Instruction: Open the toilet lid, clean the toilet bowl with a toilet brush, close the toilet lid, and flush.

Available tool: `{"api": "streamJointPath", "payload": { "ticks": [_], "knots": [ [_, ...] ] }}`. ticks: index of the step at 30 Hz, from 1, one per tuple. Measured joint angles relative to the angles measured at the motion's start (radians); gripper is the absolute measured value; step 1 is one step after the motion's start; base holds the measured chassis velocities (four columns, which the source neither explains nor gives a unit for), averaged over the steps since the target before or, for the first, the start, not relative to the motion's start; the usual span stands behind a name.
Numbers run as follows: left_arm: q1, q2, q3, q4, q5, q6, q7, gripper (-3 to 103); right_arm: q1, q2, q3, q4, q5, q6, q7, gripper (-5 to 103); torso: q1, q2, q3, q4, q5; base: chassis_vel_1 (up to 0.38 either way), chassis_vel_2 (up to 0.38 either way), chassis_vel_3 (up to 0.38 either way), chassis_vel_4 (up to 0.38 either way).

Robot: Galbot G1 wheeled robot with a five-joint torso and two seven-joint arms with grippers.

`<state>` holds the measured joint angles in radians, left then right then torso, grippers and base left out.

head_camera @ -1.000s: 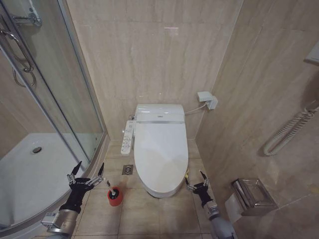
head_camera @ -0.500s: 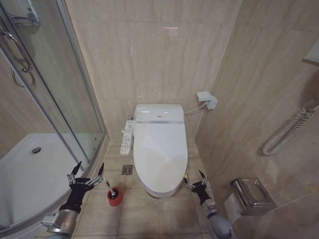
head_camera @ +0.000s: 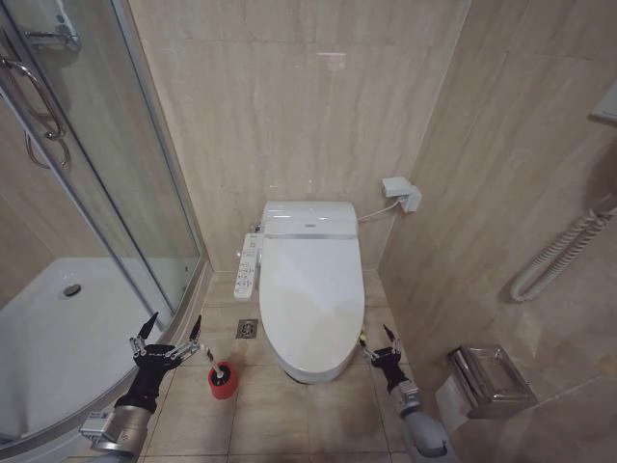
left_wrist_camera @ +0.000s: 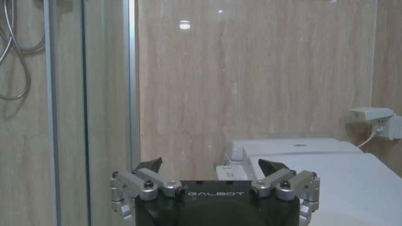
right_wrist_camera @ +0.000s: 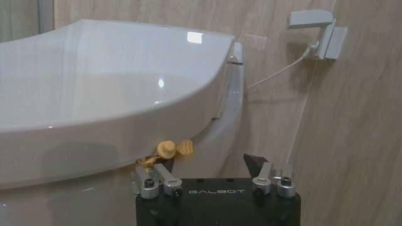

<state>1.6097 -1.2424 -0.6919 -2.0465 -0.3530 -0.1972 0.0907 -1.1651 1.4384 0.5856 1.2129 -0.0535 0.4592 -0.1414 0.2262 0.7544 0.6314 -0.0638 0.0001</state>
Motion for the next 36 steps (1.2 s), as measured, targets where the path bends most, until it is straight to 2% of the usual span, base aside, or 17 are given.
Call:
{"api": "streamJointPath", "payload": {
  "ticks": [6, 7, 12, 13, 20, 21, 29, 35, 36],
  "knots": [
    [0.0, 0.0, 0.0, 0.0, 0.0, 0.0, 0.0, 100, 0.006, -0.001, -0.001, 0.0, 0.01, 0.003, 0.003, 79, 0.0, 0.0, 0.0, 0.0, 0.0, 0.0, 0.0, 0.0, 0.0],
    [0.0, 0.0, 0.0, 0.0, 0.0, 0.0, 0.0, 100, 0.007, -0.001, 0.0, 0.0, 0.01, 0.003, 0.001, 52, 0.0, 0.0, 0.0, -0.0001, 0.0, 0.0, 0.0, 0.0, 0.0],
    [0.0, 0.0, 0.0, 0.0, 0.0, 0.0, 0.0, 100, 0.008, -0.003, 0.001, -0.001, 0.012, 0.005, -0.003, 52, 0.0, 0.0, 0.0, 0.0, 0.0, 0.0, 0.0, 0.0, 0.0],
    [0.0, 0.0, 0.0, 0.0, 0.0, 0.0, 0.0, 100, 0.008, -0.004, 0.003, -0.002, 0.012, 0.006, -0.004, 25, 0.0, 0.0, 0.0, -0.0001, 0.0, 0.0, 0.0, 0.0, 0.0],
    [0.0, 0.0, 0.0, 0.0, 0.0, 0.0, 0.0, 100, 0.007, -0.008, 0.005, -0.003, 0.015, 0.007, -0.004, 25, 0.0, 0.0, 0.0, -0.0001, 0.0001, 0.0, 0.0, 0.0, 0.0],
    [0.0, 0.0, 0.0, 0.0, 0.0, 0.0, 0.0, 100, 0.005, -0.01, 0.005, -0.002, 0.015, 0.007, -0.004, 2, 0.0, 0.0, 0.0, -0.0001, 0.0001, 0.0, 0.0, 0.0, 0.0],
    [0.0, 0.0, 0.0, 0.0, 0.0, 0.0, 0.0, 100, -0.037, -0.055, 0.001, 0.013, 0.012, 0.01, 0.002, 3, 0.0, 0.0, 0.0, -0.0006, -0.0001, 0.0, 0.0, 0.0, 0.0],
    [0.0, 0.0, 0.0, 0.0, 0.0, 0.0, 0.0, 100, -0.039, -0.043, 0.005, 0.022, 0.014, 0.019, 0.007, 3, 0.0, 0.0, 0.0, -0.0006, -0.0003, 0.0, 0.0, 0.0, 0.0],
    [0.0, 0.0, 0.0, 0.0, 0.0, 0.0, 0.0, 100, -0.039, -0.039, 0.004, 0.024, 0.014, 0.019, 0.009, 30, 0.0, 0.0, 0.0, -0.0004, -0.0003, 0.0, 0.0, 0.0, 0.0]
  ]
}}
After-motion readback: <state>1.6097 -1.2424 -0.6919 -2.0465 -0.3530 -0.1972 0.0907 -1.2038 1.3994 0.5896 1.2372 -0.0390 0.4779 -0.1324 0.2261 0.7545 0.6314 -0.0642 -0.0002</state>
